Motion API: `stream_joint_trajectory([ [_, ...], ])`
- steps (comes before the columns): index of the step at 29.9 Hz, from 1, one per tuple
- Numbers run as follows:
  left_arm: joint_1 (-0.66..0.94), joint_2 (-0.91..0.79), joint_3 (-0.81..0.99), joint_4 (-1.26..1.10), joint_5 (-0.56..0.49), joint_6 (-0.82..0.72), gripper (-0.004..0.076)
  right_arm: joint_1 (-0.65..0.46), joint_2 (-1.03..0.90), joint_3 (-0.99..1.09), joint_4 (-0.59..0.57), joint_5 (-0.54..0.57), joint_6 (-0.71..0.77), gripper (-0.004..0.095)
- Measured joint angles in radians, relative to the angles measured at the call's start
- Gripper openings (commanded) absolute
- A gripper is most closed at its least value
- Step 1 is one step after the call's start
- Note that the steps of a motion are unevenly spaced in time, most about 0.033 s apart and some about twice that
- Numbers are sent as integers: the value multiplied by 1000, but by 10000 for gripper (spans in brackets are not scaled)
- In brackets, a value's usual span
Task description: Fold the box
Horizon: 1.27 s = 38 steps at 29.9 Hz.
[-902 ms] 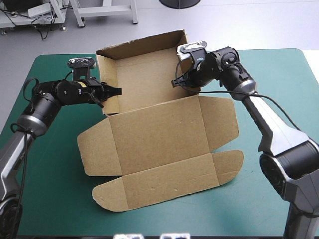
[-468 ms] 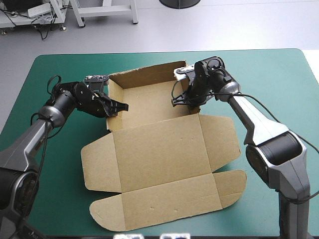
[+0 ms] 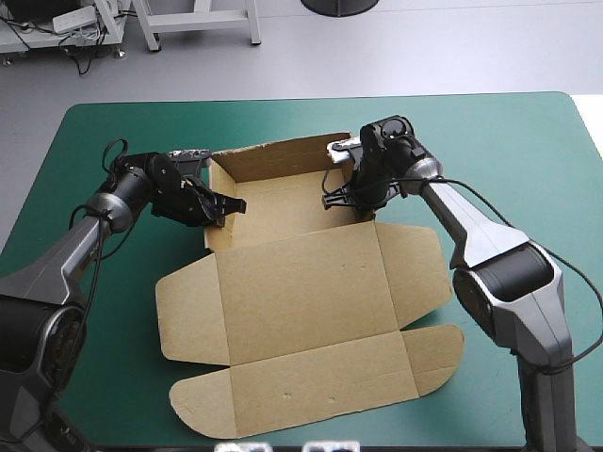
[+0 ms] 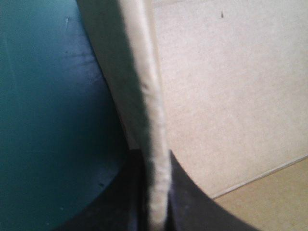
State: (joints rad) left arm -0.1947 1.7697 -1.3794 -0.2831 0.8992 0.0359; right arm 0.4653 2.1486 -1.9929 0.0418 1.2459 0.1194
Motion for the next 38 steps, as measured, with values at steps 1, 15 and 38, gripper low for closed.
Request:
stream_joint_trajectory([
  [1,0,2,-1,1,0,-7,-9,0,1,-1,-1,1,2,-18],
  [15,2,26,-51,-8,45,-13,60,0,6,-3,-1,1,2,130],
  [38,-79,38,-201,72,252,-36,643,2,-6,-3,57,-1,-25,563],
])
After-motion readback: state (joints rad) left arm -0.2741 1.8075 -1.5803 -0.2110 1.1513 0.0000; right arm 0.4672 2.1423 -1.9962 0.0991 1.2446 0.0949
